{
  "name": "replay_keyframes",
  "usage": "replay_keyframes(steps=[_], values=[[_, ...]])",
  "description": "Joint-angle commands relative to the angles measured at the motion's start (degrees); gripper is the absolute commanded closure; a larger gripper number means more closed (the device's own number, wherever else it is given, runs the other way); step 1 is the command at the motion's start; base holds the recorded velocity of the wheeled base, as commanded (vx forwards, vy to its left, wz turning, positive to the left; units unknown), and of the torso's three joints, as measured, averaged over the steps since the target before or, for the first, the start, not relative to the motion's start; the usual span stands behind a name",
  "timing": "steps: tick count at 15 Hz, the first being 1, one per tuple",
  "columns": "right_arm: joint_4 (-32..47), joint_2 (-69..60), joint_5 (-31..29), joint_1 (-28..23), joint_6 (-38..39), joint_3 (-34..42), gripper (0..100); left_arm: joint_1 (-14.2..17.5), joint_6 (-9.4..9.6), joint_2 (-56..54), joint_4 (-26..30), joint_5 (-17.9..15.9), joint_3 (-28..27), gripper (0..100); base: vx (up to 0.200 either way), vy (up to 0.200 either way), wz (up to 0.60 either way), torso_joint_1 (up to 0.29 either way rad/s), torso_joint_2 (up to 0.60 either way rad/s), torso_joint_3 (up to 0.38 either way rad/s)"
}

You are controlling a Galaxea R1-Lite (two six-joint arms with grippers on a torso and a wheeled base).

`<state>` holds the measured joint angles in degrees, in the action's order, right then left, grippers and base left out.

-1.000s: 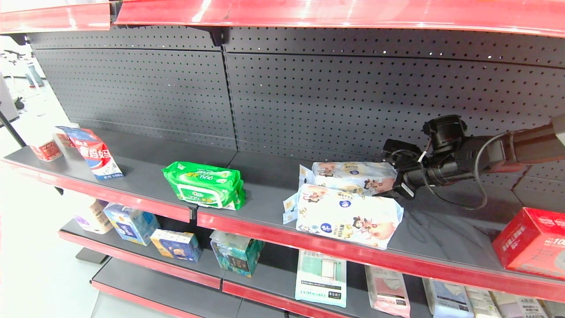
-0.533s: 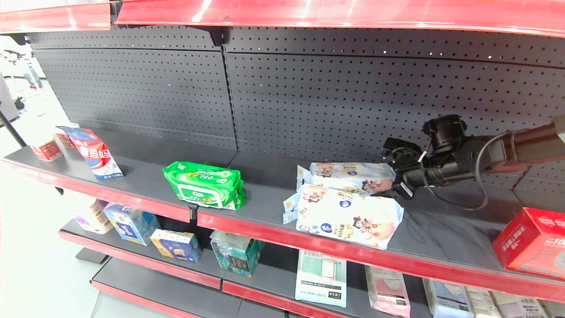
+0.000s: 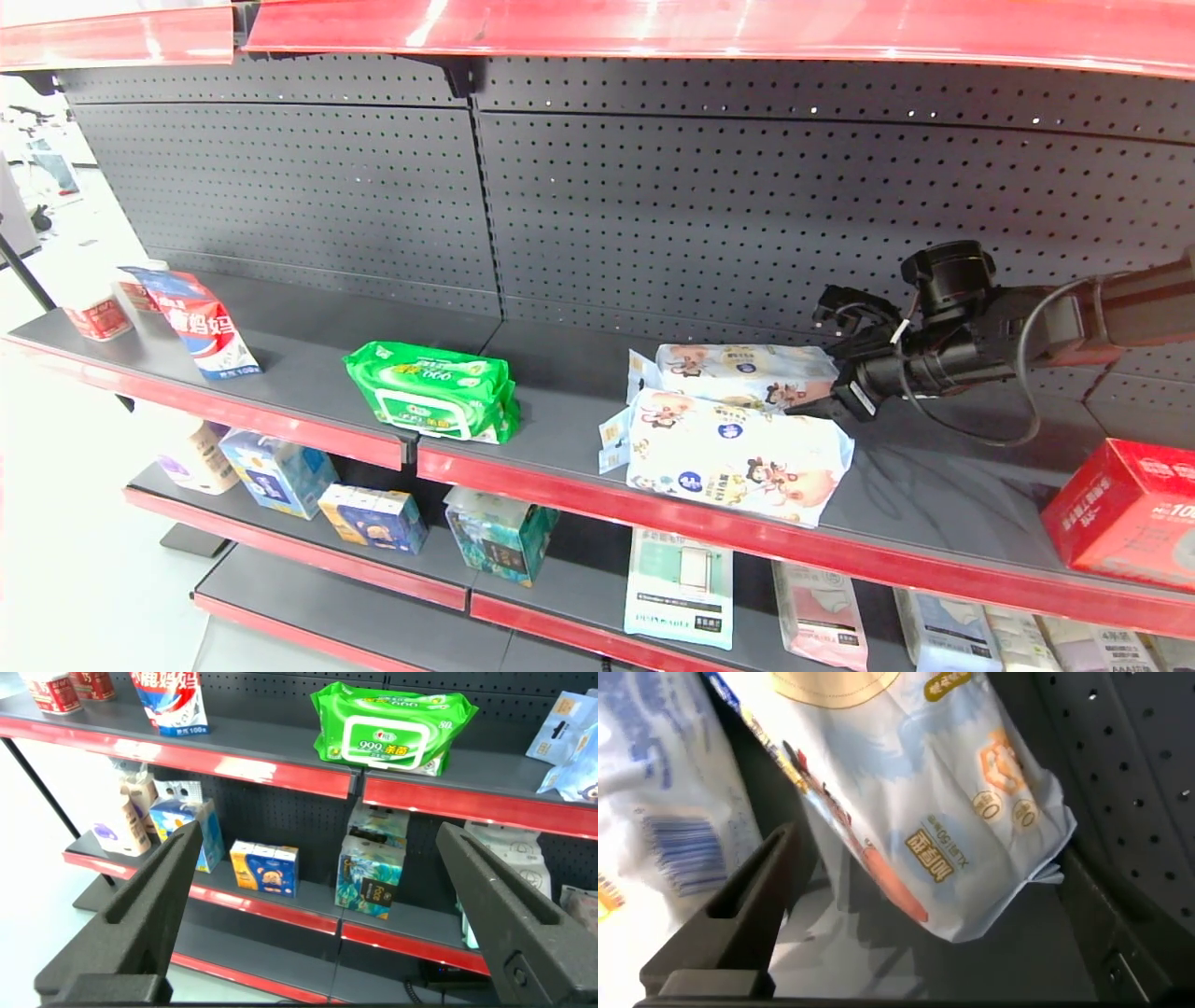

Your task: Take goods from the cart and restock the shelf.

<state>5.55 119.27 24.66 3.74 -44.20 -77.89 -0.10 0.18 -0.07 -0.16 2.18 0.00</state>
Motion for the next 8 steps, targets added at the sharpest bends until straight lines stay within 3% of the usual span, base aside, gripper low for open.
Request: replay_keyframes(steps=[1, 8], values=[[0.0, -0.8, 0.0, -0.1, 0.3, 0.7, 0, 0.0, -0.01, 0.1, 0.0, 0.0, 0.0, 0, 0.000, 0.000, 0.00, 0.000, 0.00, 0.000], [-0.1, -1.2, 0.1, 0.0, 3.7, 0.5, 0, 0.0, -0.01, 0.1, 0.0, 0.0, 0.0, 0, 0.000, 0.000, 0.00, 0.000, 0.00, 0.000]])
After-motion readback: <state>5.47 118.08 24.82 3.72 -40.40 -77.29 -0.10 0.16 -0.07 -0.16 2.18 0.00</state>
